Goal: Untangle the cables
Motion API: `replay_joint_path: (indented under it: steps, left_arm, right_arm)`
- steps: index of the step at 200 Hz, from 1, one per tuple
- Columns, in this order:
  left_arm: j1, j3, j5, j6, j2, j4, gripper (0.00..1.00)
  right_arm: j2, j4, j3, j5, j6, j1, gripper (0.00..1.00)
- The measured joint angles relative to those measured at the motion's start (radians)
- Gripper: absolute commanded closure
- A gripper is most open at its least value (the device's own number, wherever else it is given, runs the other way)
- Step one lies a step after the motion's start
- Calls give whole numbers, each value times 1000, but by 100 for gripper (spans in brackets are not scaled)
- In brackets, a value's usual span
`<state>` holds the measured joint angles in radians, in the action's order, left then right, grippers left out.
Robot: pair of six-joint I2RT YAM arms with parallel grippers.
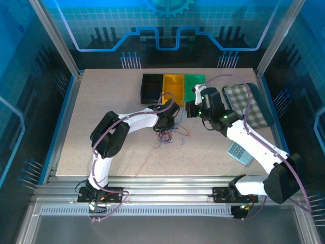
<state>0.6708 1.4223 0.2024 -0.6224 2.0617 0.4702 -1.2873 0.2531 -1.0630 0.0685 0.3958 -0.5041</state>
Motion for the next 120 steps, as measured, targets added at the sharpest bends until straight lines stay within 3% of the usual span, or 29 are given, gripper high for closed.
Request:
replay_joint_path:
  steps: [120]
  left_arm:
    - [0, -13, 3, -7, 0, -12, 100]
  right_arm:
    - [76, 103, -109, -34, -68, 122, 90]
